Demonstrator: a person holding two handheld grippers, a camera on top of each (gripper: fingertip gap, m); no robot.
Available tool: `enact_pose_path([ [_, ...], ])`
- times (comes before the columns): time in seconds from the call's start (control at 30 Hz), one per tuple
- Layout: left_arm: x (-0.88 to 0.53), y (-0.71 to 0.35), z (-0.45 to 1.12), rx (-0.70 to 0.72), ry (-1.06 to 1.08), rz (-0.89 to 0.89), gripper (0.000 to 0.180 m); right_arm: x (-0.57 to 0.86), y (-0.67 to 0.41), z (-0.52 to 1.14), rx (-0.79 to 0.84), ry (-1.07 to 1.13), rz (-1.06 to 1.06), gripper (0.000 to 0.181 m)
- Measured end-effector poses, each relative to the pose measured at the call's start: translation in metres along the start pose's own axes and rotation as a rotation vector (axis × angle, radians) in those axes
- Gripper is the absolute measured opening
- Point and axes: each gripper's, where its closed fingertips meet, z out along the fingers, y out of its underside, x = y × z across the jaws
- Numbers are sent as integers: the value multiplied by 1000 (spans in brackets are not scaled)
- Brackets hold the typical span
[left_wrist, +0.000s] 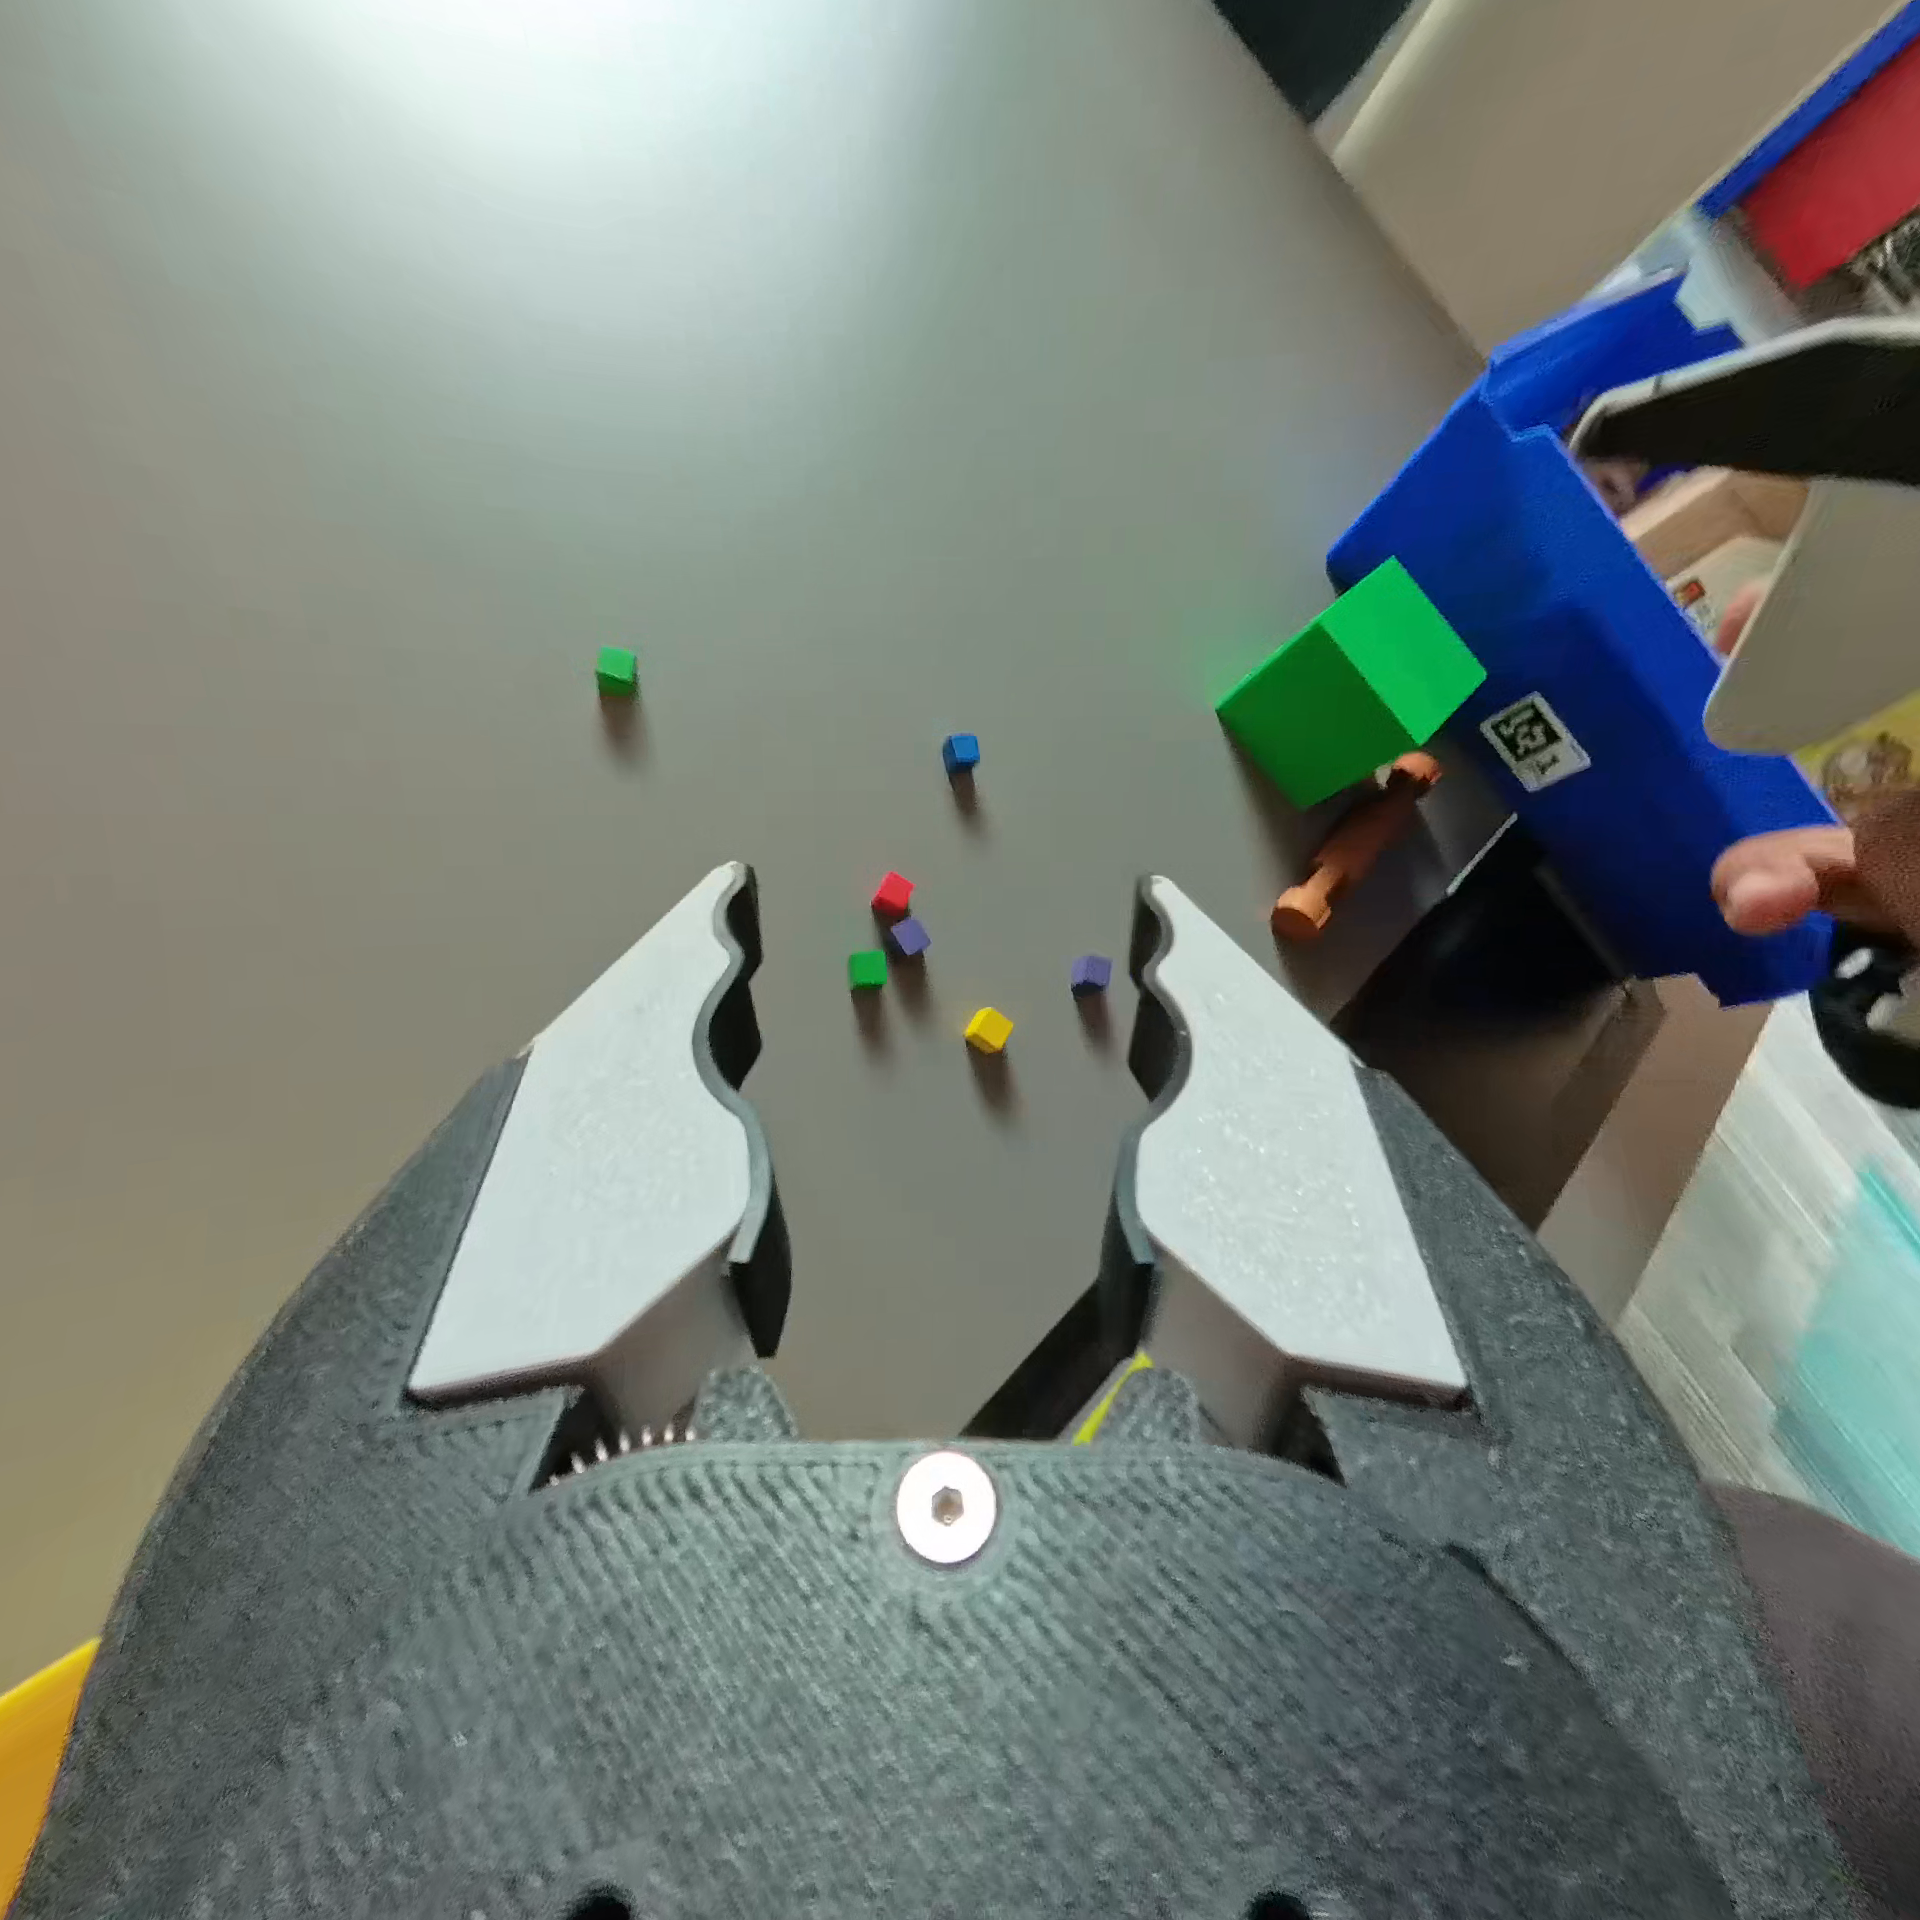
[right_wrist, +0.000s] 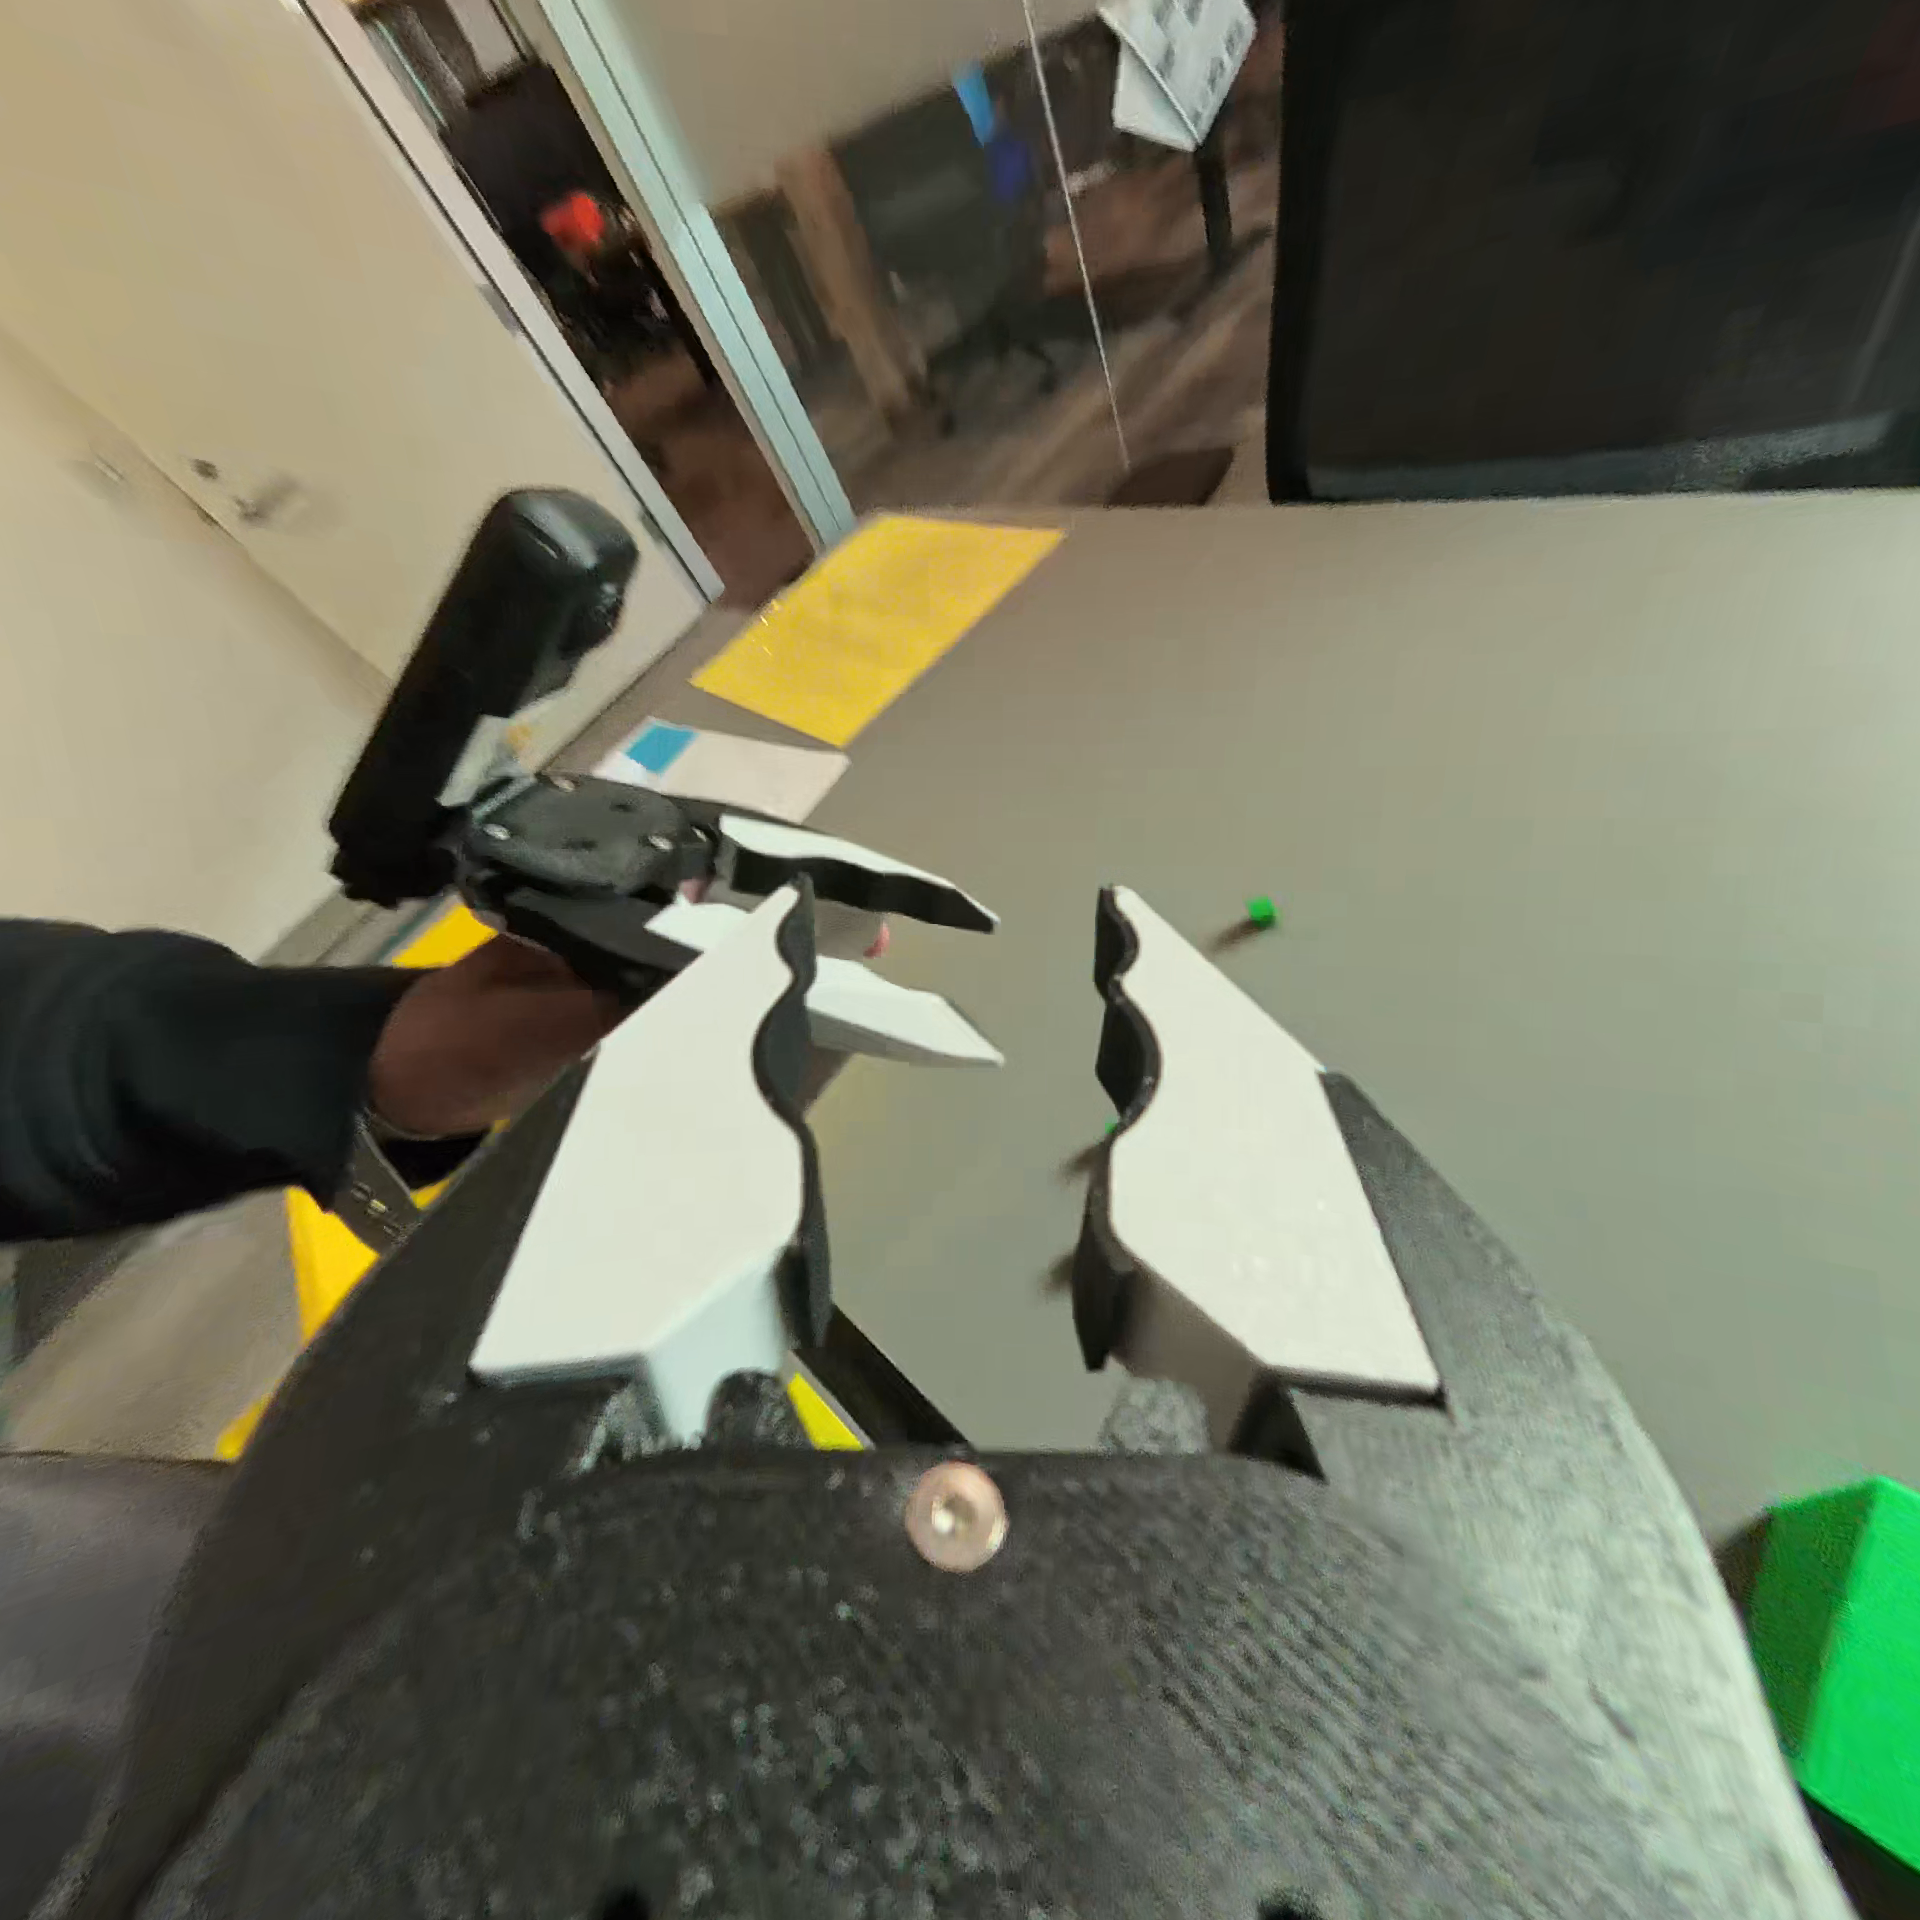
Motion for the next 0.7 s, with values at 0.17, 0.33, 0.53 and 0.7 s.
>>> enact_pose_path([
  [0.17,-15,42,14,-194,-150,182,78,35,88,6,-309,29,-118,43],
  [0.33,-28,57,31,-254,-208,118,58,38,160,25,-491,-29,-226,39],
  [0.53,-39,68,64,-311,-190,30,35,48,188,52,-590,-12,-443,31],
  [0.7,-37,69,75,-325,-207,69,34,60,194,59,-652,27,-449,9],
])
